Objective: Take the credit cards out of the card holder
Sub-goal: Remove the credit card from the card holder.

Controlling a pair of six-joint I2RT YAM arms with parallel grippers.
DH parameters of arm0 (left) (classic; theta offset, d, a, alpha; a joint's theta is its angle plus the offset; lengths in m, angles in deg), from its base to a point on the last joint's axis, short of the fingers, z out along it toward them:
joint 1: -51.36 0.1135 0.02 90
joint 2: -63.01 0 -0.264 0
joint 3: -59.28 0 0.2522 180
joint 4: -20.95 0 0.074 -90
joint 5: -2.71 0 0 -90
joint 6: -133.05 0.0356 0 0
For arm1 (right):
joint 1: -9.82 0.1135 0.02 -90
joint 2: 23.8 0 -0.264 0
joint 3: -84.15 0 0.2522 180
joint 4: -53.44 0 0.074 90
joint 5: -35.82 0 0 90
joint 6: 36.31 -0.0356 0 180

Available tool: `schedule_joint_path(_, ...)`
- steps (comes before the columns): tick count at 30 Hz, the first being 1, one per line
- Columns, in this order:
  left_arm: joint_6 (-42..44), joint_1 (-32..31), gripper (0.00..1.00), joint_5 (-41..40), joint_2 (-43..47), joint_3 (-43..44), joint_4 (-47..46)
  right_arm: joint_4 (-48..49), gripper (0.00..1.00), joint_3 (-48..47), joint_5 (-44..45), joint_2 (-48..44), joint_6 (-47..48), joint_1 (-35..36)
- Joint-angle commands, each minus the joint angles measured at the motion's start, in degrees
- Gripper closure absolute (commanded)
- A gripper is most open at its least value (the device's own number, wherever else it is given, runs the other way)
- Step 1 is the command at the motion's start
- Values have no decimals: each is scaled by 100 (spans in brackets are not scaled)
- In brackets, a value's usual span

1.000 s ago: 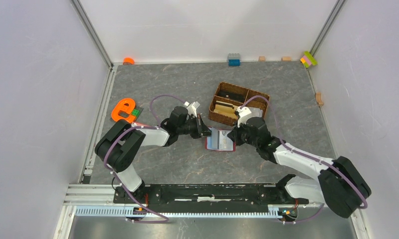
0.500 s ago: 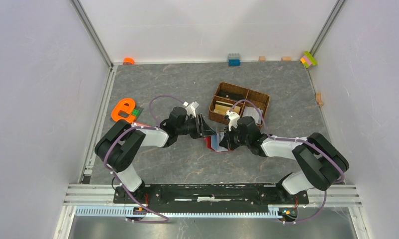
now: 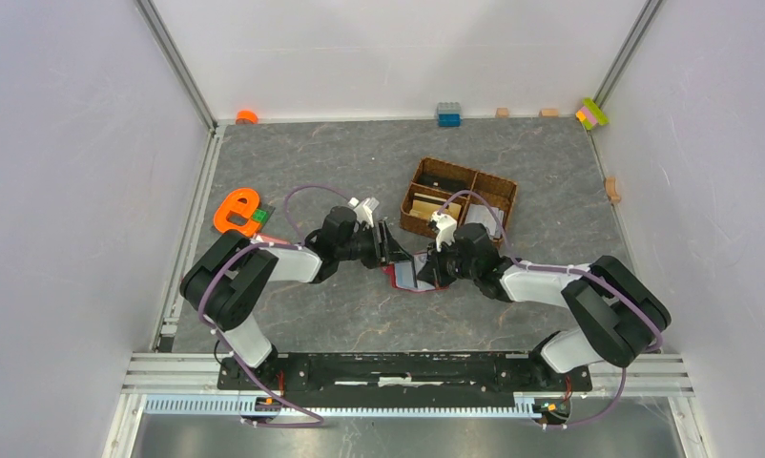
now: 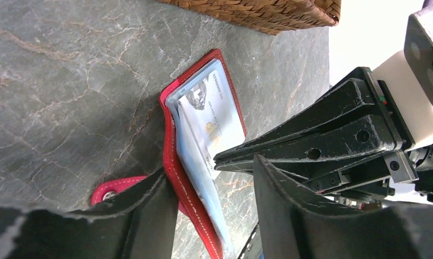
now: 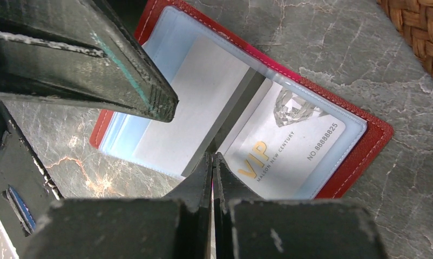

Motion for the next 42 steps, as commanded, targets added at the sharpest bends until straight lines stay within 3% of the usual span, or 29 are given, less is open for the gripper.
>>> schedule_joint_path(1,9,28,49,-81,111,148,83,144,100,-3,-9,-151,-29,31)
schedule_joint_path(8,35,77,84,-86,83,194,194,-43,100,10,237,-326,-72,14)
schedule_joint_path(13,70,104,98,0,95,219,204,-102,99,90,374,-588,-102,-58)
schedule_joint_path(17,0,123,98,235,209,134,-165,-38,92,282,269,-1038,-208,-249)
schedule_joint_path(19,-122,163,98,379,341,13,-473,114,75,465,119,-1387,-301,-414)
schedule_joint_path(22,-389,261,98,631,515,-215,-1159,343,64,701,-204,-1839,-423,-654)
schedule_joint_path(29,-825,352,98,856,667,-528,-2155,998,53,940,-929,-2048,-758,-850)
schedule_joint_path(36,-1895,380,98,1254,336,-825,-4415,2213,48,1335,-1763,-1973,-1503,-1141)
schedule_joint_path(42,-2128,381,98,1319,277,-830,-4664,2867,47,1486,-2127,-1996,-1887,-1235)
